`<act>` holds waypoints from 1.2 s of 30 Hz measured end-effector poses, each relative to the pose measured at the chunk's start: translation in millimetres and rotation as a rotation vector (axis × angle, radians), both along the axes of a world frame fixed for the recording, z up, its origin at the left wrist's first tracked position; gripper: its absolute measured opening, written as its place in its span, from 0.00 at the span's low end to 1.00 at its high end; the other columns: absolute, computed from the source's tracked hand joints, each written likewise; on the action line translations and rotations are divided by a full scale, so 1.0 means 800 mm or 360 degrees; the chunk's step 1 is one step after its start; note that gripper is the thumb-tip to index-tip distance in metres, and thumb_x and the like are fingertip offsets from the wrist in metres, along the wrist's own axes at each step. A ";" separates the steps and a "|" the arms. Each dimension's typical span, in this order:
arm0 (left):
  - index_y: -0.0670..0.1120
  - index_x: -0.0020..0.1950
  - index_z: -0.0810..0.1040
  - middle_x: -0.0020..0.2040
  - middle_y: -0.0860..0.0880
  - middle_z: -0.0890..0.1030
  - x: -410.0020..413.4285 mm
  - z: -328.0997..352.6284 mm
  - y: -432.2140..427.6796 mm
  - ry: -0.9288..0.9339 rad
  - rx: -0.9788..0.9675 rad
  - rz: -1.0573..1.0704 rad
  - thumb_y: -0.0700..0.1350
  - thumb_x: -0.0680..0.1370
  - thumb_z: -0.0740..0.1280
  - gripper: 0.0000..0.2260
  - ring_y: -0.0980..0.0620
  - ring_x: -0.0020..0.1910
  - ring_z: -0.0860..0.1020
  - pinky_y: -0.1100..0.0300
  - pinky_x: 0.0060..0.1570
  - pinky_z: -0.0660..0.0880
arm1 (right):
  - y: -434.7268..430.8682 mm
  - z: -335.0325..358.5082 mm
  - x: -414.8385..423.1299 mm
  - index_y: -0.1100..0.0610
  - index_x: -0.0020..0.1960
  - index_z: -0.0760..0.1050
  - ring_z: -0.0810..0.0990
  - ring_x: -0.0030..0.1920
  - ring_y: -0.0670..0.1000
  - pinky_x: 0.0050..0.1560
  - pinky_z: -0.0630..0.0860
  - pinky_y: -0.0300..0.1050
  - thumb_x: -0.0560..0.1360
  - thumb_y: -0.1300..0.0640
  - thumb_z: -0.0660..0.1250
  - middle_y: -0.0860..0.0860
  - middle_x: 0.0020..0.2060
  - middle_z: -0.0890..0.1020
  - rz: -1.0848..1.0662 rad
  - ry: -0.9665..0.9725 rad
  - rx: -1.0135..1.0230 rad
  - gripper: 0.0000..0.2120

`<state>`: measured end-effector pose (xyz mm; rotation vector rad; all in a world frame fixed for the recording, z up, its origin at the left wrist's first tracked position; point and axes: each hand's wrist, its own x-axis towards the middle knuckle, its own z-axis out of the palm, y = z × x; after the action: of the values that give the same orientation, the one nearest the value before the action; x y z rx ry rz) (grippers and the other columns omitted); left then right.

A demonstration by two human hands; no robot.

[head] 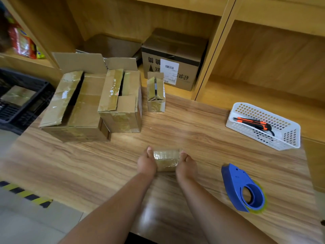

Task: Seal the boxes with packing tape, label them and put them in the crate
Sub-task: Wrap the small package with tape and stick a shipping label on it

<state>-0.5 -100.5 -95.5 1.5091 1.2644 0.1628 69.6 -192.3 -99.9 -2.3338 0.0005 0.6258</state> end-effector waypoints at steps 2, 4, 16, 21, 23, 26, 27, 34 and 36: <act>0.43 0.73 0.64 0.71 0.45 0.68 -0.014 -0.002 -0.002 -0.0070 -0.0021 -0.0097 0.51 0.82 0.52 0.22 0.47 0.72 0.64 0.62 0.67 0.57 | -0.006 -0.002 -0.004 0.52 0.65 0.75 0.74 0.63 0.58 0.61 0.69 0.46 0.82 0.50 0.49 0.56 0.63 0.77 -0.0025 0.0015 0.0059 0.20; 0.45 0.75 0.61 0.72 0.48 0.66 -0.034 0.000 -0.010 -0.0116 -0.0098 -0.0219 0.55 0.81 0.55 0.25 0.49 0.73 0.62 0.60 0.71 0.53 | -0.012 -0.003 -0.005 0.54 0.61 0.77 0.76 0.59 0.59 0.57 0.72 0.49 0.81 0.47 0.50 0.57 0.59 0.79 -0.0101 0.0035 0.0047 0.21; 0.56 0.60 0.69 0.51 0.55 0.78 -0.158 0.014 -0.016 -0.0176 -0.0106 0.0112 0.45 0.80 0.62 0.10 0.55 0.53 0.75 0.70 0.46 0.70 | 0.024 0.035 -0.076 0.66 0.60 0.76 0.74 0.61 0.59 0.58 0.68 0.47 0.81 0.54 0.57 0.61 0.57 0.77 -0.0013 0.0499 0.0323 0.17; 0.51 0.70 0.68 0.59 0.51 0.78 -0.236 0.009 0.032 -0.0076 -0.0150 0.0283 0.52 0.79 0.62 0.20 0.51 0.57 0.76 0.54 0.58 0.73 | 0.072 0.039 -0.150 0.62 0.51 0.76 0.76 0.45 0.54 0.42 0.69 0.44 0.78 0.60 0.60 0.58 0.50 0.79 0.0182 0.0623 0.0381 0.08; 0.53 0.68 0.69 0.57 0.52 0.78 -0.273 0.007 0.055 -0.0118 -0.0159 0.0358 0.51 0.79 0.62 0.17 0.53 0.54 0.76 0.57 0.53 0.73 | 0.097 0.040 -0.186 0.61 0.50 0.73 0.74 0.41 0.51 0.35 0.67 0.44 0.78 0.59 0.61 0.56 0.45 0.76 0.0203 0.0636 0.0357 0.06; 0.50 0.67 0.71 0.57 0.51 0.78 -0.338 0.014 0.097 -0.0199 -0.0123 0.0461 0.47 0.79 0.62 0.15 0.53 0.55 0.76 0.54 0.56 0.74 | 0.147 0.045 -0.252 0.58 0.49 0.69 0.72 0.41 0.51 0.36 0.65 0.45 0.78 0.56 0.61 0.55 0.45 0.73 0.0279 0.0685 0.0294 0.05; 0.48 0.67 0.71 0.57 0.51 0.78 -0.362 0.018 0.113 -0.0210 -0.0121 0.0505 0.46 0.80 0.62 0.15 0.52 0.55 0.76 0.55 0.57 0.74 | 0.166 0.045 -0.276 0.58 0.49 0.70 0.71 0.42 0.52 0.38 0.65 0.46 0.78 0.55 0.61 0.55 0.45 0.73 0.0314 0.0689 0.0282 0.06; 0.48 0.57 0.74 0.47 0.54 0.77 -0.525 0.047 0.236 -0.0330 0.0013 0.0714 0.44 0.81 0.58 0.08 0.63 0.43 0.73 0.72 0.39 0.67 | 0.302 0.048 -0.437 0.57 0.49 0.74 0.75 0.43 0.53 0.40 0.67 0.46 0.79 0.51 0.60 0.53 0.44 0.76 0.0534 0.0651 0.0340 0.10; 0.48 0.55 0.75 0.46 0.55 0.78 -0.559 0.052 0.270 -0.0309 0.0045 0.0760 0.44 0.82 0.58 0.07 0.62 0.44 0.73 0.68 0.41 0.68 | 0.334 0.053 -0.469 0.54 0.44 0.74 0.75 0.41 0.50 0.44 0.69 0.47 0.79 0.52 0.61 0.50 0.41 0.76 0.0586 0.0659 0.0395 0.08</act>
<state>-447.3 115.5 -53.8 1.1589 1.4465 0.6257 -305.8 75.0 -57.2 -1.9410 -0.3047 1.2098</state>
